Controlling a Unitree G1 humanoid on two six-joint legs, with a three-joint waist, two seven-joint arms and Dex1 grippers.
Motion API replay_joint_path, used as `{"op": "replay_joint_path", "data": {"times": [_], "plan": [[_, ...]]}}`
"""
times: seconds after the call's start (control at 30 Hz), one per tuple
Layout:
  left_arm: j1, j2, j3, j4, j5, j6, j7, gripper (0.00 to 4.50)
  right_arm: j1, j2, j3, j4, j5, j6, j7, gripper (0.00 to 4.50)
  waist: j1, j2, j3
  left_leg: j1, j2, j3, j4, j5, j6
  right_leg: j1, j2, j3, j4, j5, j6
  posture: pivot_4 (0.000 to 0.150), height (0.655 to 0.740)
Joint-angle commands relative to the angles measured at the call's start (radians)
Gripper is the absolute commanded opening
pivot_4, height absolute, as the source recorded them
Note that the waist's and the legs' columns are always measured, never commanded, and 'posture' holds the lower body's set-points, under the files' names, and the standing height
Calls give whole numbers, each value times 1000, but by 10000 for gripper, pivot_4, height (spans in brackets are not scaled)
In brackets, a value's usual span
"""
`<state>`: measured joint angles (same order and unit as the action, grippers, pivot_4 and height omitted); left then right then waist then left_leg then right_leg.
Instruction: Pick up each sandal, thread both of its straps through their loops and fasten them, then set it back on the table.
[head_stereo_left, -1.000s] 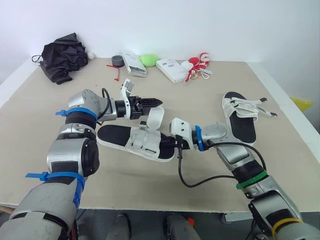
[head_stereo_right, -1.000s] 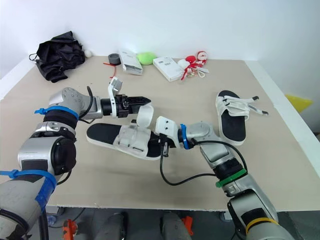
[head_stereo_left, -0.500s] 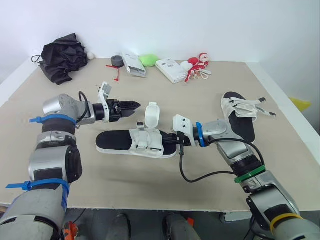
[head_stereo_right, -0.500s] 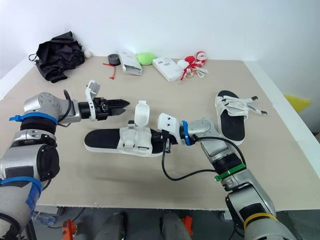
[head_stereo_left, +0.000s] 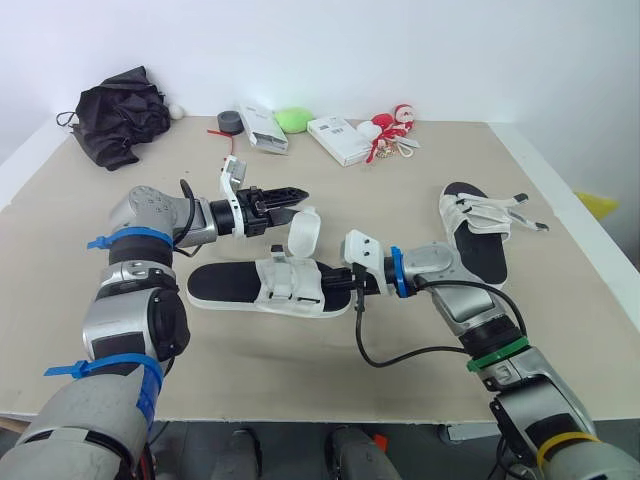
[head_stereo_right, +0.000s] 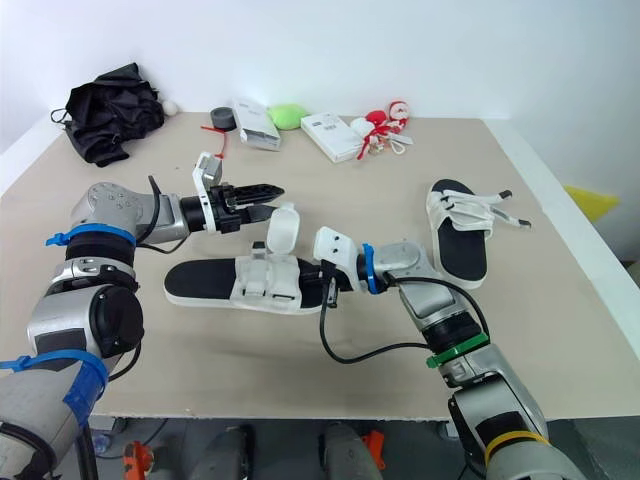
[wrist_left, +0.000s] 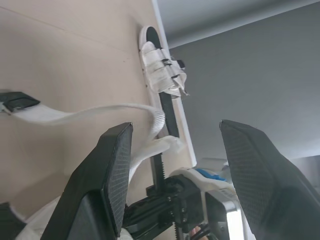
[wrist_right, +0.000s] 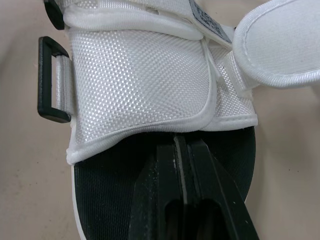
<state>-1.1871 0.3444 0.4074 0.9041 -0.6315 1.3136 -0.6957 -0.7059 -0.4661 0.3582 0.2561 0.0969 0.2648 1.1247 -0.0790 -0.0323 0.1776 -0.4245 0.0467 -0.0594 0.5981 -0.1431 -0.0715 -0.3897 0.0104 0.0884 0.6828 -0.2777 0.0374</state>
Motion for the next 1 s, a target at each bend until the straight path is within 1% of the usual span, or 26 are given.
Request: {"op": "replay_joint_path", "data": {"times": [0.03, 0.23, 0.43, 0.53, 0.7, 0.8, 1.0], "plan": [[-14, 38, -5, -5, -1, 6, -17, 28573, 44, -8, 43, 27, -49, 41, 1, 0, 0, 0, 0, 0, 0, 0, 0, 0, 0, 0, 0, 0, 0, 0, 0, 1500, 7380], [-6, 51, -46, 1, 7, 24, -46, 28573, 48, -3, 43, 25, -52, 44, -3, 0, 1, 0, 0, 0, 0, 0, 0, 0, 0, 0, 0, 0, 0, 0, 0, 1500, 7380], [-12, 4, -107, 28, 30, 11, -81, 28573, 46, 0, 44, 28, -54, 45, -5, 0, 1, 0, 0, 0, 0, 0, 0, 0, 0, 0, 0, 0, 0, 0, 0, 1500, 7380], [-28, -10, -122, 48, 43, -8, -95, 28573, 50, -1, 42, 19, -52, 52, -8, 0, 0, 0, 0, 0, 0, 0, 0, 0, 0, 0, 0, 0, 0, 0, 0, 1500, 7380], [-56, -28, -138, 126, 77, -95, -113, 28573, 66, -6, 38, 1, -48, 64, -12, 0, 0, 0, 0, 0, 0, 0, 0, 0, 0, 0, 0, 0, 0, 0, 0, 1500, 7380], [-97, -50, -96, 192, 73, -166, -102, 28573, 70, -4, 38, -6, -48, 71, -15, 0, 1, 0, 0, 0, 0, 0, 0, 0, 0, 0, 0, 0, 0, 0, 0, 1500, 7380], [-171, -83, 47, 310, 27, -322, 0, 28573, 64, 0, 36, -10, -47, 80, -18, 0, 0, 0, 0, 0, 0, 0, -1, 0, 0, 0, 0, 0, 0, -1, 0, 1500, 7380]]}}
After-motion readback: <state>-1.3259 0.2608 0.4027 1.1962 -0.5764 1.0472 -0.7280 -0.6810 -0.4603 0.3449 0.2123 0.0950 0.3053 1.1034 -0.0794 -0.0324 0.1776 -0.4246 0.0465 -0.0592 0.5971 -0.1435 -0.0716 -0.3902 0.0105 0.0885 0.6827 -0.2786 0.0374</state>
